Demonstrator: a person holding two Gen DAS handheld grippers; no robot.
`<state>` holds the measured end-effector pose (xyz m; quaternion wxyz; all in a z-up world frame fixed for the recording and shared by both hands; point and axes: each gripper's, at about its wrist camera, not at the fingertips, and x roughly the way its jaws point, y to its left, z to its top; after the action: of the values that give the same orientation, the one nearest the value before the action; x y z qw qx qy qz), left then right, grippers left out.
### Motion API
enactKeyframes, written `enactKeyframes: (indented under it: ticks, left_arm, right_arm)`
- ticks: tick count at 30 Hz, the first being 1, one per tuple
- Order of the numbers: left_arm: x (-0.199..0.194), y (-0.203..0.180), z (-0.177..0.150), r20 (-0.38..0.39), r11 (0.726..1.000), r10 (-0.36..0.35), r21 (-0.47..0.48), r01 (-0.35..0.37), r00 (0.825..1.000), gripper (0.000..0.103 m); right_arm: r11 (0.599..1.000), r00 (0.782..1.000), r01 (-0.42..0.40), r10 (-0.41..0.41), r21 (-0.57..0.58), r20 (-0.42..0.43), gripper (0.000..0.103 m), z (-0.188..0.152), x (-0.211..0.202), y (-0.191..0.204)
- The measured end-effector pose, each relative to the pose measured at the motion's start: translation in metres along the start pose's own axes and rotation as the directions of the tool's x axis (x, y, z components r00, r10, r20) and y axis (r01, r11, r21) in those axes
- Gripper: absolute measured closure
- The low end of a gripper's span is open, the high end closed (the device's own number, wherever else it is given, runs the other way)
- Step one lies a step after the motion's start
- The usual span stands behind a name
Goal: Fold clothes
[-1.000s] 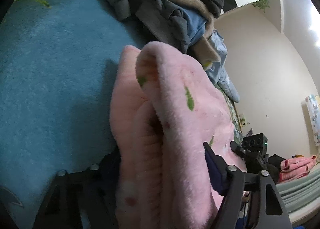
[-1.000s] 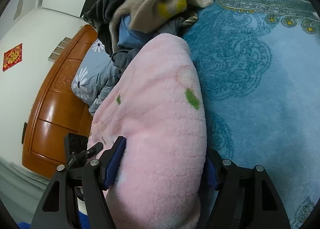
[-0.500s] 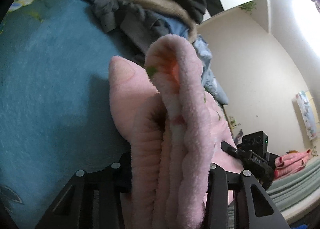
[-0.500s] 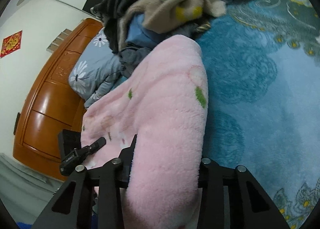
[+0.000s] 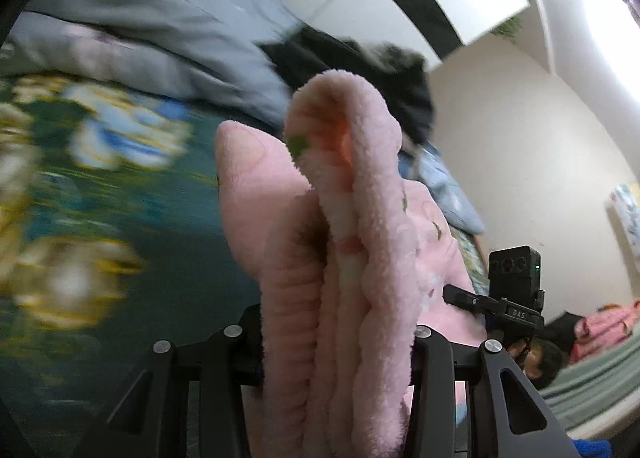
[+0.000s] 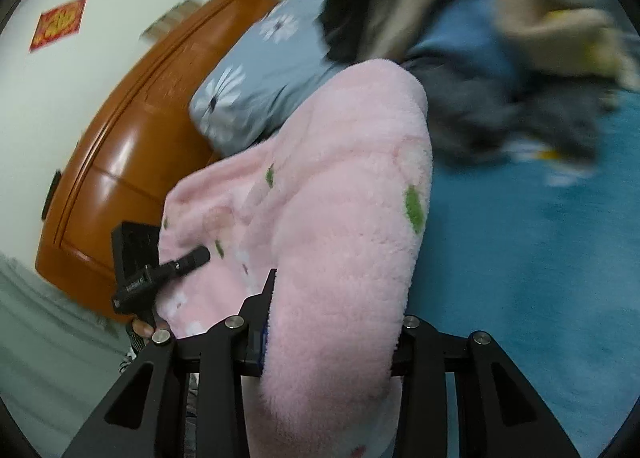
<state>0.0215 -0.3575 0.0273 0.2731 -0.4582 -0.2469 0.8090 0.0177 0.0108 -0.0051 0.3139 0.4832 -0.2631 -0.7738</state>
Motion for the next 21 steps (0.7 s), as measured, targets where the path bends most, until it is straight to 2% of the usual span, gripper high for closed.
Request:
enactKeyframes:
  ticks: [3, 6, 11, 15, 18, 21]
  left_arm:
    - [-0.021, 0.03, 0.007, 0.052, 0.998, 0.057, -0.043, -0.055, 0.997, 0.059]
    - [-0.051, 0.074, -0.002, 0.086, 0.991, 0.101, -0.097, -0.092, 0.991, 0.059]
    - [-0.099, 0.113, -0.017, 0.223, 0.994, 0.065, -0.096, -0.044, 0.973, 0.059]
    - [-0.112, 0.129, -0.015, 0.276, 0.995, 0.057, -0.089, -0.034, 0.959, 0.059]
    - [-0.094, 0.149, -0.011, 0.234, 0.986, 0.115, -0.145, -0.083, 0.965, 0.058]
    - [-0.073, 0.165, -0.013, 0.146, 0.971, 0.18, -0.183, -0.153, 0.973, 0.056]
  right_arm:
    - [1.0, 0.998, -0.017, 0.015, -0.026, -0.062, 0.064, -0.001, 0.054, 0.025]
    - [0.998, 0.993, -0.02, 0.013, -0.055, -0.118, 0.064, -0.006, 0.102, 0.046]
    - [0.995, 0.989, -0.027, 0.013, -0.093, -0.147, 0.064, -0.015, 0.149, 0.071]
    - [0.993, 0.994, -0.049, 0.037, -0.111, -0.1, 0.064, -0.014, 0.155, 0.081]
    - [0.994, 0.997, -0.052, 0.047, -0.093, -0.057, 0.064, -0.018, 0.16, 0.076]
    - [1.0, 0.996, -0.021, 0.02, -0.021, -0.087, 0.064, -0.032, 0.177, 0.052]
